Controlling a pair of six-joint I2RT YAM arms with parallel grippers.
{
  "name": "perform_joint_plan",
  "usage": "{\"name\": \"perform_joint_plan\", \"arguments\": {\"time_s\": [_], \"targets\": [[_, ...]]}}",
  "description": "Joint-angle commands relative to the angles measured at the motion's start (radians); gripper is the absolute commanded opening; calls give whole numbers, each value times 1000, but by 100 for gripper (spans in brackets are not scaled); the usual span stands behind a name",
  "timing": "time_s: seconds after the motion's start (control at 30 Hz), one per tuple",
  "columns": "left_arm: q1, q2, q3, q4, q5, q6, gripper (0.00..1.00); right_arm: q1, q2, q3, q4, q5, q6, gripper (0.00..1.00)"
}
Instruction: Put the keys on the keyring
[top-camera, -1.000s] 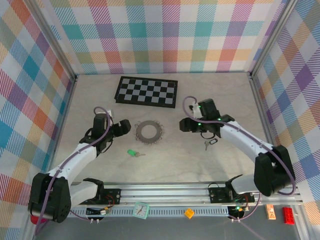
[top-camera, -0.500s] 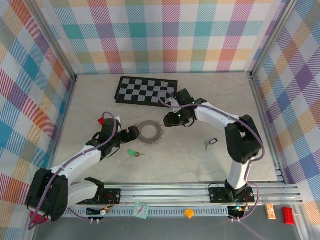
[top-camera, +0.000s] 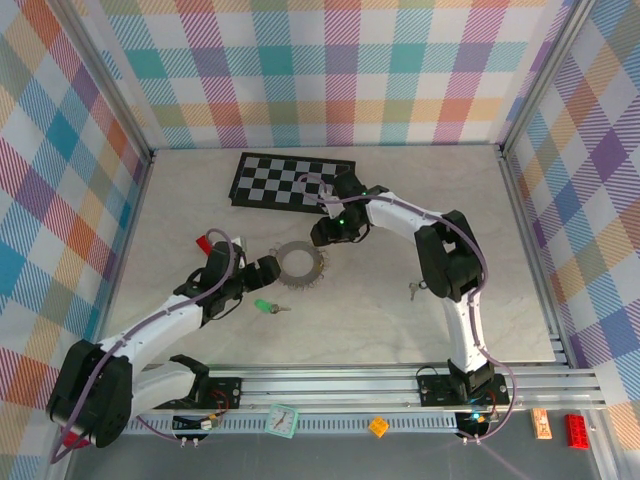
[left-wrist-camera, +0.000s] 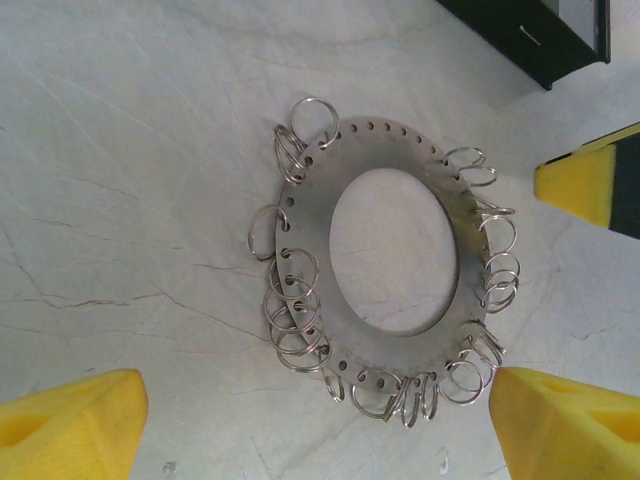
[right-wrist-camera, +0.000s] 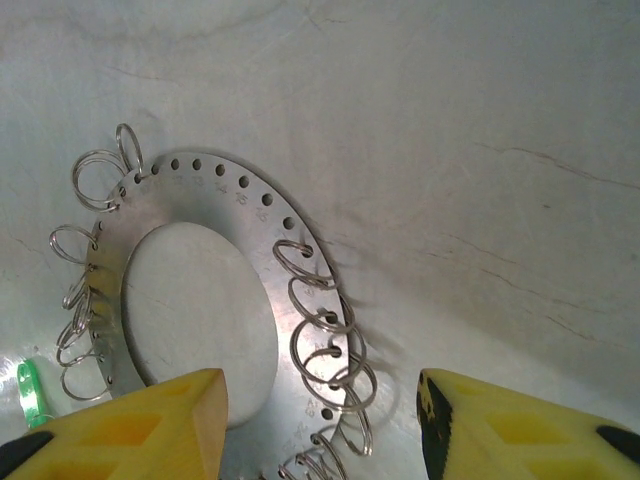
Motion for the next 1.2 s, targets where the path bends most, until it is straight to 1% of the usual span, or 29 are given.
{"name": "perform_joint_plan", "arguments": {"time_s": [0.0, 0.2, 0.33, 0.53, 0.63, 0.73, 0.77, 0.83, 0.93, 1.03, 1.1, 1.17], "targets": [[-10, -32, 24, -49, -37, -2, 88, 13, 24, 23, -19, -49, -9, 53], [-10, -66, 60, -44, -43, -6, 88, 18, 23, -22, -9, -83, -23, 54], [-10, -67, 106, -68, -61, 17, 88, 29, 14, -56, -5, -105, -32, 52], [-10, -55, 140, -97, -74, 52, 88, 52, -56, -149, 11, -127, -48, 52], [-11, -55, 149, -95, -81, 78, 89, 60, -100, -210, 34, -185, -49, 52], [-10, -44, 164, -73, -73, 136, 89, 60, -152, -269, 70, -256, -41, 51], [-10, -37, 171, -61, -64, 169, 89, 60, -177, -286, 80, -248, -38, 51], [-12, -16, 192, -37, -56, 234, 89, 54, -231, -320, 105, -186, -21, 51], [-27, 35, 243, -3, -42, 383, 85, 16, -306, -352, 125, -65, 28, 52], [-49, 93, 304, 14, -6, 585, 82, -27, -393, -401, 156, 35, 56, 52], [-58, 142, 340, 10, 54, 753, 79, -52, -453, -449, 187, 65, 65, 52], [-60, 195, 380, -31, 110, 927, 77, -70, -499, -491, 209, 79, 69, 52]]}}
